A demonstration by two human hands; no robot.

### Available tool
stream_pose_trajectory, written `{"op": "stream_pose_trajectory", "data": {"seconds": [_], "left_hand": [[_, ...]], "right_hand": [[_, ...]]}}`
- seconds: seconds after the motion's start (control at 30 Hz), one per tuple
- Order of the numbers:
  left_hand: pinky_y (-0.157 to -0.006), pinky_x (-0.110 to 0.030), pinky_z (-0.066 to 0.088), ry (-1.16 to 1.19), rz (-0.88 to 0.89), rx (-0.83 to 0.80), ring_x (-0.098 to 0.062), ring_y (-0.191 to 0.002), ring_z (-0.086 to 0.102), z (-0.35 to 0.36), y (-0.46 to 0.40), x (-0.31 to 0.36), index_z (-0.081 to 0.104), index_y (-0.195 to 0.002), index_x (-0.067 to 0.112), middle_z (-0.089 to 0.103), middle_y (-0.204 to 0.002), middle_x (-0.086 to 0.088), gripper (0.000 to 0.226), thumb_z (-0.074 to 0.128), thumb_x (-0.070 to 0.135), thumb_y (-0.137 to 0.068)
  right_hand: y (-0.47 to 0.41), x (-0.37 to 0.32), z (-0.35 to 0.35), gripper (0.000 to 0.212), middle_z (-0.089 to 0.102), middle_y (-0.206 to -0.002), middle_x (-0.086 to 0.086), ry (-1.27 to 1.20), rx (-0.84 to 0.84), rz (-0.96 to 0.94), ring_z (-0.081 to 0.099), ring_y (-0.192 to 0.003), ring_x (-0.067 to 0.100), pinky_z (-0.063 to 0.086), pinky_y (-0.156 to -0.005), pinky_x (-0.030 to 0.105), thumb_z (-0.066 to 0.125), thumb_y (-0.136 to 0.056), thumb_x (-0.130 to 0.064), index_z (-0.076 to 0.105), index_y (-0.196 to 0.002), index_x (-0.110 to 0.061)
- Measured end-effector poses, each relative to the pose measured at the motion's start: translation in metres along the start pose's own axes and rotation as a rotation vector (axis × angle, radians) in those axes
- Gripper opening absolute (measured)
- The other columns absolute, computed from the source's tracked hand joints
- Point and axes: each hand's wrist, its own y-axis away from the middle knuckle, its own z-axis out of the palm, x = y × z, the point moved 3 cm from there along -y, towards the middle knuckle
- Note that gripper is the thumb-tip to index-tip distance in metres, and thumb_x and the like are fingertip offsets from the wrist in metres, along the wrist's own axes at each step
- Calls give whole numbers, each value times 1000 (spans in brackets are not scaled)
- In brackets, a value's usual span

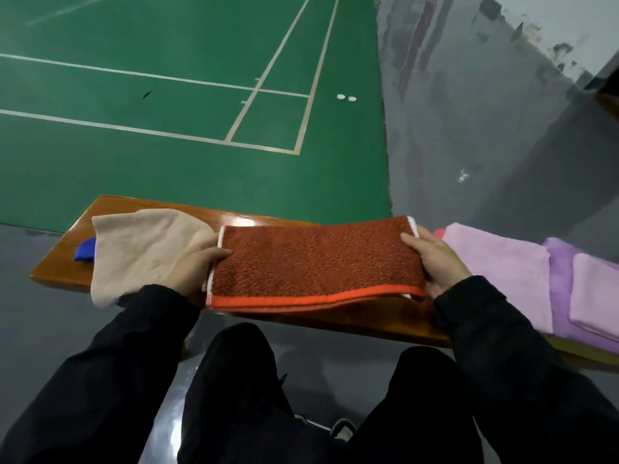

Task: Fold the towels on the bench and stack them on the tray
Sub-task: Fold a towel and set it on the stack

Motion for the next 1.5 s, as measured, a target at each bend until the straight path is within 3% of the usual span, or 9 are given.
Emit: {"op": "stream_pose_trajectory", "data": {"seconds": [0.17, 0.3, 0.43, 0.6, 0.7, 0.93, 1.1, 1.23, 1.5], "left_hand": [[-75, -42, 63, -12, 133, -112, -30, -87, 72, -4, -14, -10, 60, -133, 18, 70, -113, -22, 52, 61, -1, -85], [-72, -39, 63, -45, 107, 9, -33, -96, 71, -17, -45, -8, 48, -147, 24, 68, -121, -17, 58, 56, -3, -96], [-85, -42, 51, -1096, 357, 267, -36, -105, 63, -32, -64, -33, 58, -122, 9, 65, -109, -13, 44, 69, 32, -86], [-108, -50, 45, -1585, 727, -177, -29, -136, 49, -26, -46, -89, 62, -134, 28, 57, -142, -2, 69, 67, 62, -74], [-104, -49, 52, -1657, 768, -235, -30, -135, 54, -34, -48, -101, 65, -132, 23, 61, -141, -5, 65, 86, 39, -73], [-96, -44, 58, -1631, 874, -213, -25, -133, 57, -47, -47, -100, 64, -134, 17, 61, -142, -2, 53, 80, 30, -85], [-94, -43, 59, -1602, 889, -181, -25, -130, 59, -48, -45, -102, 67, -131, 17, 62, -140, -3, 44, 74, 33, -90], [-99, -39, 56, -1538, 983, -167, -22, -124, 64, -45, -41, -96, 72, -123, 19, 67, -133, -2, 56, 32, 53, -105], [-92, -38, 56, -1685, 908, -196, -23, -112, 65, -39, -47, -89, 68, -126, 23, 66, -128, 0, 50, 72, 53, -86]], "right_hand": [[-1, 4, 14, 34, 75, -117, 13, 5, -20, -76, 74, -103, 27, 60, -87, 43, 52, -104, -5, 62, -132, -20], [-18, 7, 5, 35, 73, -118, 11, 97, 94, -82, 74, -102, 27, 60, -90, 46, 58, -101, -5, 61, -133, -20], [-22, 35, -5, 55, 57, -146, 8, 791, 212, -169, 57, -129, 23, 43, -114, 42, 67, -97, -13, 48, -148, -17], [1, 84, 2, 58, 51, -151, -2, 1456, -270, -478, 43, -142, 19, 35, -118, 36, 66, -91, -33, 52, -148, -26], [-4, 108, -15, 63, 48, -156, -1, 1646, -361, -540, 43, -145, 20, 47, -111, 41, 67, -86, -31, 54, -147, -24], [-8, 103, -17, 44, 76, -113, 5, 1717, -249, -867, 76, -94, 26, 64, -59, 40, 85, -70, -16, 75, -112, -12], [-4, 104, -17, 46, 72, -120, 4, 1730, -269, -894, 72, -103, 25, 63, -65, 38, 74, -80, -41, 72, -119, -17], [-7, 104, -23, 37, 74, -118, 5, 1724, -285, -981, 73, -98, 24, 63, -68, 37, 60, -88, -39, 77, -112, -19], [-6, 104, -20, 28, 76, -114, 1, 1641, -218, -1085, 75, -95, 20, 62, -73, 35, 59, -92, -38, 80, -102, -23]]}}
